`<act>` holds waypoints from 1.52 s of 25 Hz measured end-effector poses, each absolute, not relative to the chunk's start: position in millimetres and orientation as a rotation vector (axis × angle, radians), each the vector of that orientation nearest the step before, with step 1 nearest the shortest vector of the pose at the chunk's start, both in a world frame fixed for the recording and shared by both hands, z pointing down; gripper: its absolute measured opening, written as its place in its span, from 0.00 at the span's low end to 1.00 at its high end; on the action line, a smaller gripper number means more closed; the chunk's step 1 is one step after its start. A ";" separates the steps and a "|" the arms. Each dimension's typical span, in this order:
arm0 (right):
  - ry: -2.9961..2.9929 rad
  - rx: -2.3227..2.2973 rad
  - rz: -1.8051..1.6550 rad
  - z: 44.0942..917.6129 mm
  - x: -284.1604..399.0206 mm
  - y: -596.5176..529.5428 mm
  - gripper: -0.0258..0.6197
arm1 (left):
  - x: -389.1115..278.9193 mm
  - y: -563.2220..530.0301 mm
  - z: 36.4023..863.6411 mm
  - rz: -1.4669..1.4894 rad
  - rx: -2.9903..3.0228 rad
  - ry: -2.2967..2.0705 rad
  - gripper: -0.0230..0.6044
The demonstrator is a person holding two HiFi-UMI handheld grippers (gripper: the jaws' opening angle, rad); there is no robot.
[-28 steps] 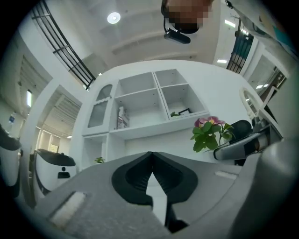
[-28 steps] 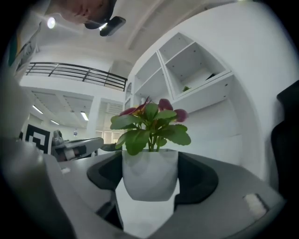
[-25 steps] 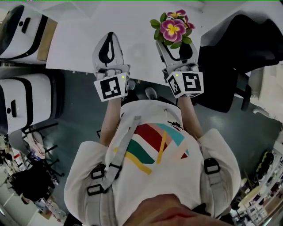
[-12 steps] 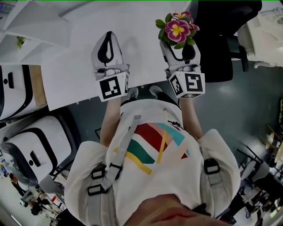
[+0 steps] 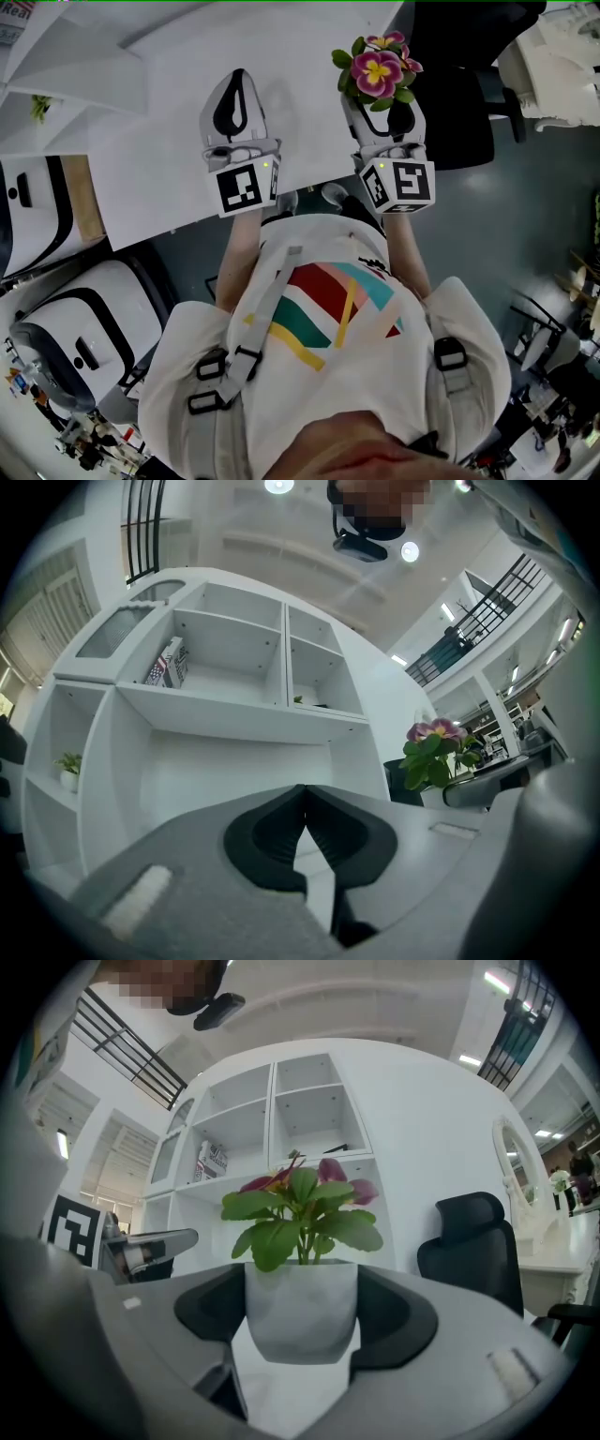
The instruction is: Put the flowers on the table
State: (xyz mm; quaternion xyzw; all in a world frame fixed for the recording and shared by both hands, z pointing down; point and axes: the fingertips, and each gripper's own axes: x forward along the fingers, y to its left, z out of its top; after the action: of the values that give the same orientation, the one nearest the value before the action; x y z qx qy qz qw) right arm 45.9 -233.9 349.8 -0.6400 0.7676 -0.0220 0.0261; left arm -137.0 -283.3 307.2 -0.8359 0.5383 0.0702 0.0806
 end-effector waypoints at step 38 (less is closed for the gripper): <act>2.662 -2.178 -0.073 493.7 81.9 -525.9 0.54 | -152.4 -366.2 397.7 -0.036 -2.558 1.789 0.04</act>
State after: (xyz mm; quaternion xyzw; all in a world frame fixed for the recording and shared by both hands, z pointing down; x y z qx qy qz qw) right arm 81.9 -525.9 493.7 -0.6262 0.7651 -0.0211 -0.1487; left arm -152.4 -366.2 397.7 -0.8193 0.5731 -0.0115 0.0100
